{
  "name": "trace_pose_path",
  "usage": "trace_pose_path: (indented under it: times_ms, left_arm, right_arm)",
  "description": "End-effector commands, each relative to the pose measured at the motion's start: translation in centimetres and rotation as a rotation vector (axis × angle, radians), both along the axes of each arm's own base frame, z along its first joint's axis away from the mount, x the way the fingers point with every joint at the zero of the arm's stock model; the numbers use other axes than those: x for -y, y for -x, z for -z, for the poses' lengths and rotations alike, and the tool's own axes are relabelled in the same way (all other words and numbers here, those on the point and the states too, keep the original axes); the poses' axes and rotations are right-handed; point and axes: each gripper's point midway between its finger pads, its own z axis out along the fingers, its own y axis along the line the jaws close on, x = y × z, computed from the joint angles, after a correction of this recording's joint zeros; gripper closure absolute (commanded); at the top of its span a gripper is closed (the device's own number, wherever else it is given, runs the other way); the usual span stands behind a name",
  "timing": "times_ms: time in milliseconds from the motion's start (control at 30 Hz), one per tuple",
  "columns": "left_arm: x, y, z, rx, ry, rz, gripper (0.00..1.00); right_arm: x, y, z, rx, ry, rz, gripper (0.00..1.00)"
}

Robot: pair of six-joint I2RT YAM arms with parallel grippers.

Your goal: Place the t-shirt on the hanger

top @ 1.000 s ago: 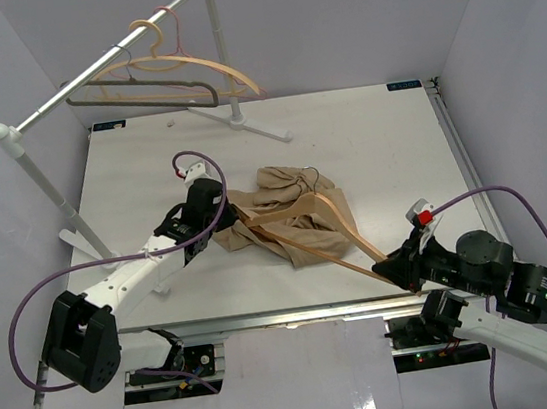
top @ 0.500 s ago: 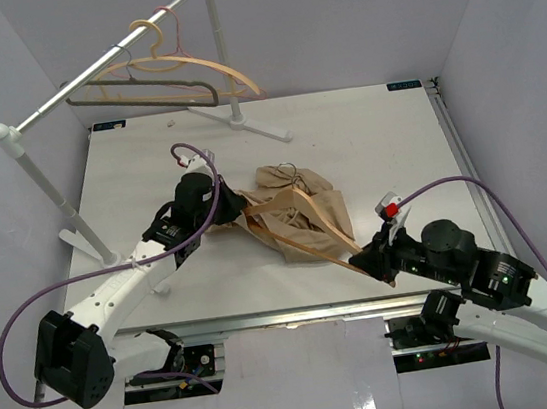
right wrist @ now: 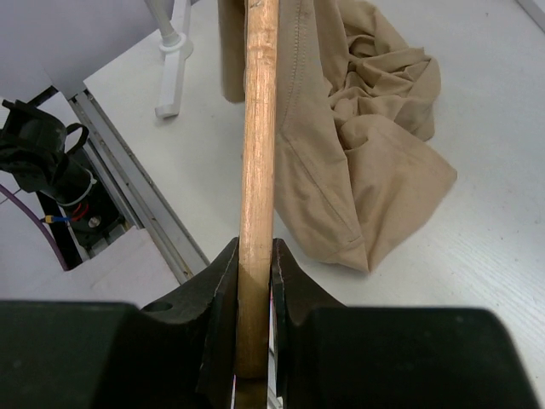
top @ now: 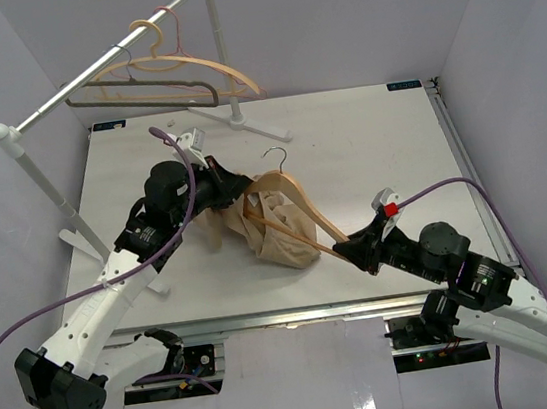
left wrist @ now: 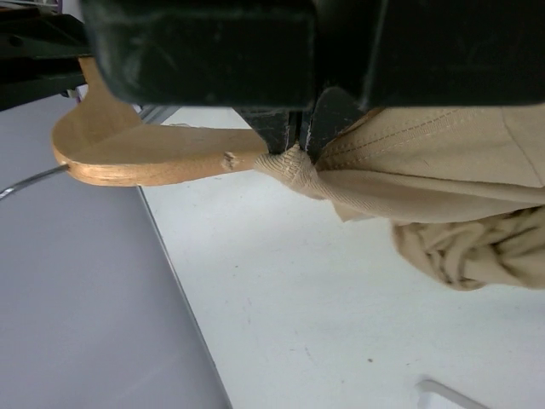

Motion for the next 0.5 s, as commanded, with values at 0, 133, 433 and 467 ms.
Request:
trace_pose_path:
  times_ms: [0, 133, 433, 467]
  left_arm:
    - [1.4, 2.3, -4.3, 0.074, 0.078, 0.143, 1.00]
    - [1.9, 3.0, -5.3, 0.110, 0.078, 0.203, 1.00]
    - [4.0, 6.1, -6.0, 0.098, 0.163, 0.414, 1.00]
    - [4.1, 6.4, -6.0, 0.097, 0.176, 0.432, 1.00]
  right_arm:
    - [-1.5, 0.3, -4.3, 0.137, -0.168, -0.066, 0.92]
    - [-2.2, 0.9, -4.2, 0.148, -0.186, -0.117, 0.92]
    - [-3.2, 0.5, -4.8, 0.202, -0.283, -0.124, 0.92]
    - [-3.3, 0.5, -4.9, 0.207, -0.293, -0.126, 0.92]
